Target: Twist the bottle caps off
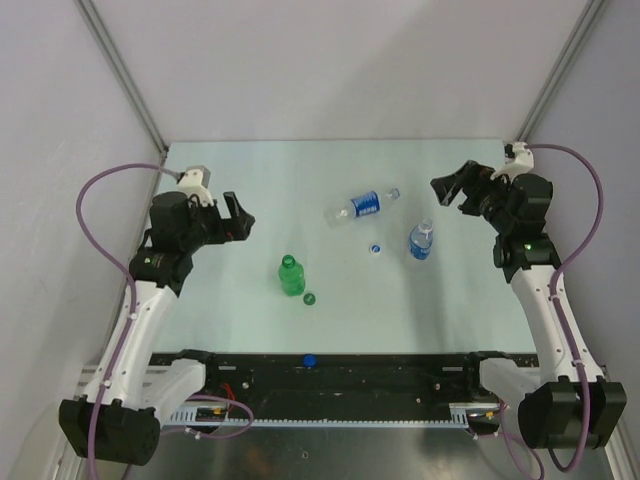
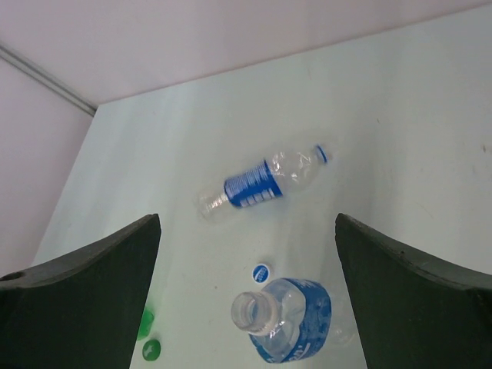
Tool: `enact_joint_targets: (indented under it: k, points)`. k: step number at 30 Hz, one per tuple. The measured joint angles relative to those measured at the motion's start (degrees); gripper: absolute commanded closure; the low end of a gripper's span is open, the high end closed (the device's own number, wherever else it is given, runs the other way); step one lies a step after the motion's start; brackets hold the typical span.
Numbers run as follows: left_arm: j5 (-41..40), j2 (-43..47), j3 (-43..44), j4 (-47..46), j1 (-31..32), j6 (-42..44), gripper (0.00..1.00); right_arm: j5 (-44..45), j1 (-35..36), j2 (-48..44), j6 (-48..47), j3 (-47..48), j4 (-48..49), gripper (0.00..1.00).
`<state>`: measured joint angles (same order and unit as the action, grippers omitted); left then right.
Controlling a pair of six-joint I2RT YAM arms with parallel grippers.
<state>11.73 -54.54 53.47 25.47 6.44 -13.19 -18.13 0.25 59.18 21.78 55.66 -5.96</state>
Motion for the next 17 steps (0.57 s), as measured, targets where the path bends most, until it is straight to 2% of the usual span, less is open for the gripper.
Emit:
enact_joint_targets:
  k: [11,17]
  points:
    - [-4.8,4.8,-1.5,-1.1,0.0,-6.3,0.00,0.4,-3.1,-0.1,0.7,-2.1,-1.1,0.01]
    - [-6.4,10.0,-7.3,-4.8,0.0,-6.8,0.01,4.9,-3.3,-1.6,0.7,-3.5,-0.9,0.01]
